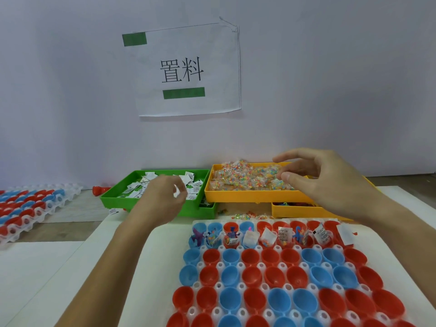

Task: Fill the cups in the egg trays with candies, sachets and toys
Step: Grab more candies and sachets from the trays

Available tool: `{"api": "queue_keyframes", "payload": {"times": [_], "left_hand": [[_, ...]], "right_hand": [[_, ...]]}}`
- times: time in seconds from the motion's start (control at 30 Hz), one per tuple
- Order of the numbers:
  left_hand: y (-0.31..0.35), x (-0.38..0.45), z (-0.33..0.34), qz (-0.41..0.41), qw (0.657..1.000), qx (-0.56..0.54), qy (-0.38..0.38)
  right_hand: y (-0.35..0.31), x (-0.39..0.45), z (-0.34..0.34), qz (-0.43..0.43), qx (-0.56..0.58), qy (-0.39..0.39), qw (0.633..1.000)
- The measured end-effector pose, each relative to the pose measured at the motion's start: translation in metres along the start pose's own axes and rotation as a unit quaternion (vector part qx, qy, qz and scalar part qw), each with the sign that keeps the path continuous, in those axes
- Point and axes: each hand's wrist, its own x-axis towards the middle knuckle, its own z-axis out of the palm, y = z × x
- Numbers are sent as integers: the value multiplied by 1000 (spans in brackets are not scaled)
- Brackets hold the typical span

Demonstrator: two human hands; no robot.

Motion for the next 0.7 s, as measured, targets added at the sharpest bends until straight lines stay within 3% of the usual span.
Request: {"api": "queue_keyframes", "payload": {"times": [0.03, 0.1, 0.33, 0.57, 0.7], "left_hand": [[-2, 7, 3, -10, 999, -7, 41], [-3, 24, 9, -30, 998, 4, 52], [-7, 68, 18, -56, 989, 101, -90], [-7, 74, 26, -55, 993, 75, -66], [-10, 73, 24, -44, 999, 13, -8]], "right_hand": [[0, 0, 0, 1, 3, -1, 1000], [0, 0, 0, 0, 5, -2, 1000], [0, 1, -1, -8, 23, -1, 1000], [3, 2, -2, -10, 27, 1, 1000], [4, 2, -3, -8, 25, 2, 1000]]}}
